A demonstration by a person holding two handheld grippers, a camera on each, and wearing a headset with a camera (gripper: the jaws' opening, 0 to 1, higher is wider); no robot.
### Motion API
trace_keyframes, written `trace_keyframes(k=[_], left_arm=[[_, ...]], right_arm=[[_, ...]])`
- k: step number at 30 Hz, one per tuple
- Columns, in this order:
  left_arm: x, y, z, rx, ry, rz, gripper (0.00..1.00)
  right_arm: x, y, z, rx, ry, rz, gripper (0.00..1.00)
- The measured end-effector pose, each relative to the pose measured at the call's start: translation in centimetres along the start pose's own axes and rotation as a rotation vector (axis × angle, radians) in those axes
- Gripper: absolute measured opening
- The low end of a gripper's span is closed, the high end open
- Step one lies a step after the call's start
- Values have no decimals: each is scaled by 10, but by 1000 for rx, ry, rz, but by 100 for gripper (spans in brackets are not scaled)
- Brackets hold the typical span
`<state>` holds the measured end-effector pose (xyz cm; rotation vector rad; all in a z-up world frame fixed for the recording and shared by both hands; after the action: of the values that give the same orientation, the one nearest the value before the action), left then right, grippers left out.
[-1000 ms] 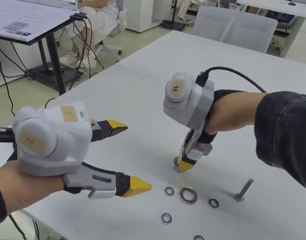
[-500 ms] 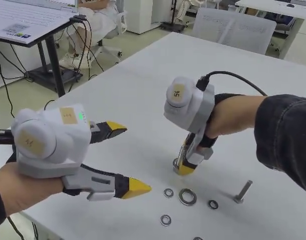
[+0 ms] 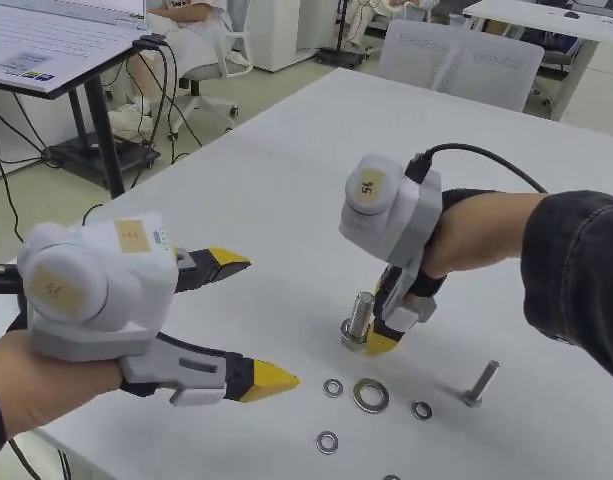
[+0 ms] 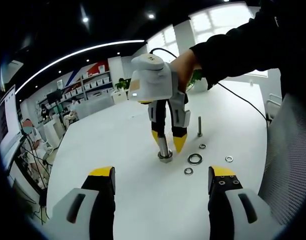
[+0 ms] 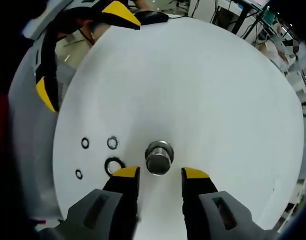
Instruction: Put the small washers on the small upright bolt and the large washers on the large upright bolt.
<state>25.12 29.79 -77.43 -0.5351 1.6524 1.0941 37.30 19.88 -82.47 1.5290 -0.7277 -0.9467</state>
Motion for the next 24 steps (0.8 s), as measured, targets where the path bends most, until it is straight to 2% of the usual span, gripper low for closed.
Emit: trace_keyframes(k=[10,24], left_arm=[[0,-1,-1,2,-1,0,76],[1,0,-3,2,-2,9,76]], right_arm=[[7,7,3,11,-23,-9,34],[9,14,21,30,-22,-22,35]])
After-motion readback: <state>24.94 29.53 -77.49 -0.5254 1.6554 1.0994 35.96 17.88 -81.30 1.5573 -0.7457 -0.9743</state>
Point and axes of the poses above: the centre of the closed fingertips' face, and the gripper's own axes: y roughly backward along the fingers, z roughly to its left, x roughly out of its underside, the point moved 4 cm from there along y, roughly backward along the fingers, and after that the axes turned 13 degrees about y, right-handed, at the moved point
